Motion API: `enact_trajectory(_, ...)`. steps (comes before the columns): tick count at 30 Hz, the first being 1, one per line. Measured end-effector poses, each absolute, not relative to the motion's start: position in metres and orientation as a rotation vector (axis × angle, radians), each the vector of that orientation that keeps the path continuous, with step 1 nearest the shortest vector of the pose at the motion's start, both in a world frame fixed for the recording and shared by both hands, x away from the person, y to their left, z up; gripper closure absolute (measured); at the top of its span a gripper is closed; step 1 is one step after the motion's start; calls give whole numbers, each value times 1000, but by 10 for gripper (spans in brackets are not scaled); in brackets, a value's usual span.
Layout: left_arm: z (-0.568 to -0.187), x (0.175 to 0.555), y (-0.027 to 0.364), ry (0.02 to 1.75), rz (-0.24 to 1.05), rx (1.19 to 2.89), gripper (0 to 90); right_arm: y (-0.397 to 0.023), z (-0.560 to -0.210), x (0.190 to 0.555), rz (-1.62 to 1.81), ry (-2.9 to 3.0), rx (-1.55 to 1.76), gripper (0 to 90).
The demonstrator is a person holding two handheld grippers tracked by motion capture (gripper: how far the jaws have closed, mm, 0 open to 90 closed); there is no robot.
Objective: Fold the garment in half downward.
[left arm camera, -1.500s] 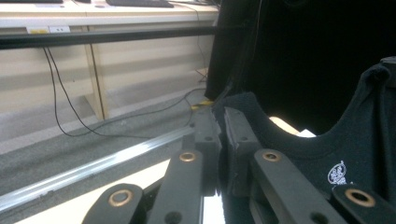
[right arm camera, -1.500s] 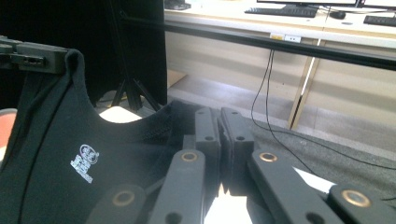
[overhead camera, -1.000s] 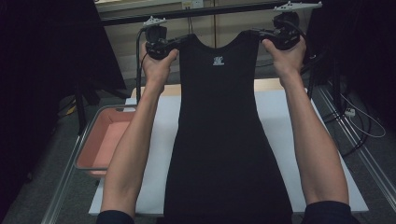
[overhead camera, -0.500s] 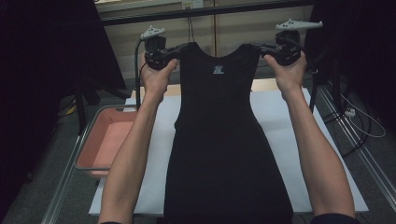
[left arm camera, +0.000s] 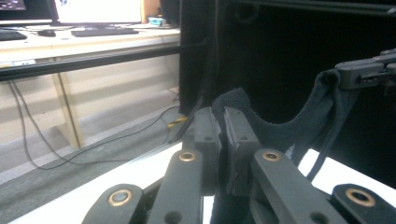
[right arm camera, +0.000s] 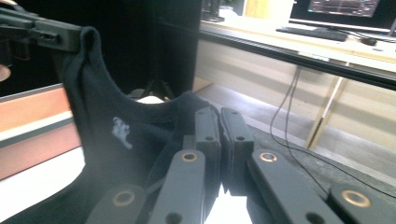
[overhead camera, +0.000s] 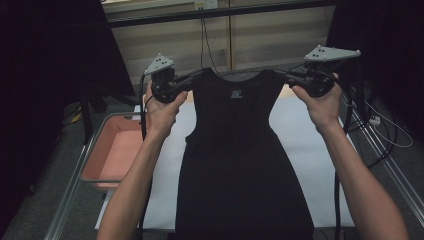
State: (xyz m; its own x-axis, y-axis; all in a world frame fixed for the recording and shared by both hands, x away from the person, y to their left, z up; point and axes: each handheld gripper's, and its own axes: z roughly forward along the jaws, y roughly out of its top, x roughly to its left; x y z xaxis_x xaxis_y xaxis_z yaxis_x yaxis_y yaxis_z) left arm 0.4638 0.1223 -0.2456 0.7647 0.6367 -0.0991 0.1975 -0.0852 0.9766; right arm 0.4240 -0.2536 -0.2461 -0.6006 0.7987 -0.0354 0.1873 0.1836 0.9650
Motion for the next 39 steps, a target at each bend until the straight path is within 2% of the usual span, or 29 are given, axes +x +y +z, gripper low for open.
enact_trajectory(19,-260,392,139,577,404,1692,852,-244,-247,340,1450,1988,788,872)
enact_trajectory(24,-275,376,148,579,391,1707,852,-244,-251,319,1442,2026,776,872)
enact_trajectory(32,-299,348,157,569,366,1771,852,-242,-279,282,1431,2121,772,872)
enact_trajectory(39,-323,326,156,540,323,1868,850,-241,-312,264,1420,2208,813,872)
